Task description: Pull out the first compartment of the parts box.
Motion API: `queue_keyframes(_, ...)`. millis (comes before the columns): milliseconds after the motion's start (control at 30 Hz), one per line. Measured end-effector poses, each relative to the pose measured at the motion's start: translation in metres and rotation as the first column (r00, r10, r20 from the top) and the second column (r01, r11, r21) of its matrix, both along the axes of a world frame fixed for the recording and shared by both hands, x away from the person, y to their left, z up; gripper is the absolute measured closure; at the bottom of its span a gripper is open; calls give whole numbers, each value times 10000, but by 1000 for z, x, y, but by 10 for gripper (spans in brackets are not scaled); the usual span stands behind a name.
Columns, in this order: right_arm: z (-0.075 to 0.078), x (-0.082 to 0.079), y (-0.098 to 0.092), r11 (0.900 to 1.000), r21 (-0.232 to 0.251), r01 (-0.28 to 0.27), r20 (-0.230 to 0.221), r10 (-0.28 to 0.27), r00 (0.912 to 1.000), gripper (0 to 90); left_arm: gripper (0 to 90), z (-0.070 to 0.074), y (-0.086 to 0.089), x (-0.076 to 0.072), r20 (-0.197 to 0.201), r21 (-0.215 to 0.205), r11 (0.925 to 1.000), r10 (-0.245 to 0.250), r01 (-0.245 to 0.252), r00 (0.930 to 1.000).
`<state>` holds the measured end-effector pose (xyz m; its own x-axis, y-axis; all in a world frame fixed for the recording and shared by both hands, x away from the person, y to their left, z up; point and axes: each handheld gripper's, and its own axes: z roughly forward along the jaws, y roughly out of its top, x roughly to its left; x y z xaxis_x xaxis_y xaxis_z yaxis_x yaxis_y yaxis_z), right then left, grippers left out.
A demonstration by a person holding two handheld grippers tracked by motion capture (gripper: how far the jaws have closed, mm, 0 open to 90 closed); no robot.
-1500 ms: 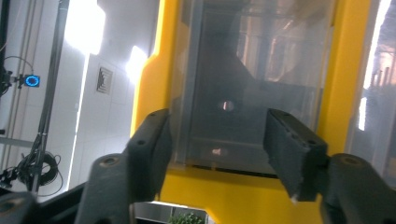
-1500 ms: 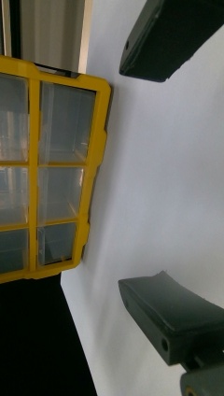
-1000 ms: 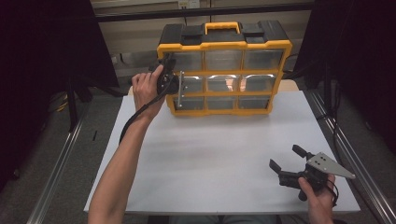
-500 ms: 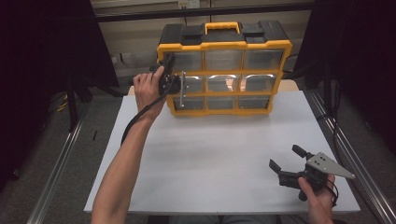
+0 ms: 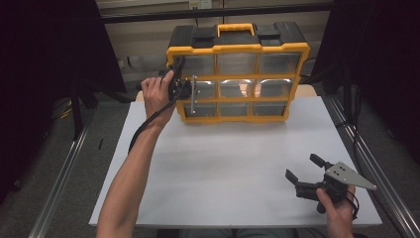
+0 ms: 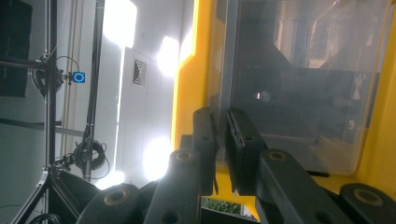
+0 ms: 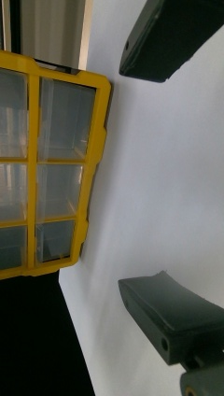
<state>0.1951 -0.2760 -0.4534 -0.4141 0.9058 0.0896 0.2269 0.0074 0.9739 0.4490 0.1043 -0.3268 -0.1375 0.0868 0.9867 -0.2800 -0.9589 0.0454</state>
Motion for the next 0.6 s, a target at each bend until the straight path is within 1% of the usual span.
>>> queue_keyframes(33, 0, 0, 0, 10000, -2, -4, -5, 4, 10000, 6, 828, 1, 0, -2, -64, 73, 9999, 121, -121, 9999)
queue_keyframes(67, 0, 0, 0, 10000, -1, 0, -7, 0, 10000, 6, 829, 1, 0, -1, 106, 220, 9998, -38, 35, 9999)
queue_keyframes(133, 0, 0, 0, 10000, 3, -2, -7, 2, 10000, 6, 828, 2, 0, -2, 116, 279, 9996, -93, 89, 9999)
queue_keyframes(167, 0, 0, 0, 10000, -5, -9, -4, 9, 10000, 6, 828, 2, 0, -3, 38, 253, 9996, -88, 87, 10000)
queue_keyframes(200, 0, 0, 0, 10000, 9, -11, 11, 11, 10000, 6, 826, 1, 1, -3, 30, 124, 9998, -161, 161, 9999)
queue_keyframes(233, 0, 0, 0, 10000, 0, -26, 7, 26, 10000, 6, 824, 2, 0, -4, 12, 191, 9998, -72, 71, 10000)
queue_keyframes(333, 0, 0, 0, 10000, 11, -24, -9, 24, 10000, 6, 823, 2, 0, -4, -16, 154, 9998, -143, 143, 9999)
queue_keyframes(367, 0, 0, 0, 10000, 15, -31, -3, 31, 10000, 6, 823, 2, 0, -4, 85, 182, 9996, -207, 206, 9997)
queue_keyframes(400, 0, 0, 0, 10000, 11, -20, 20, 20, 10000, 6, 823, 2, 0, -5, -35, 138, 9998, -166, 166, 9999)
queue_keyframes(467, 0, 0, 0, 10000, 18, -38, 21, 38, 10000, 6, 821, 3, 1, -5, -94, 127, 9998, -179, 180, 9998)
queue_keyframes(500, 0, 0, 0, 10000, 6, -19, 16, 19, 10000, 6, 821, 3, 1, -6, -58, 137, 9997, -189, 190, 9998)
queue_keyframes(533, 0, 0, 0, 10000, 23, -12, 23, 12, 10000, 6, 821, 3, 1, -6, 36, 184, 9994, -304, 303, 9995)
queue_keyframes(567, 0, 0, 0, 10000, 47, -15, 8, 15, 10000, 6, 821, 4, 1, -6, 73, 172, 9994, -302, 300, 9995)
queue_keyframes(600, 0, 0, 0, 10000, 16, -26, 6, 26, 10000, 6, 821, 4, 1, -7, 61, 261, 9994, -236, 235, 9997)
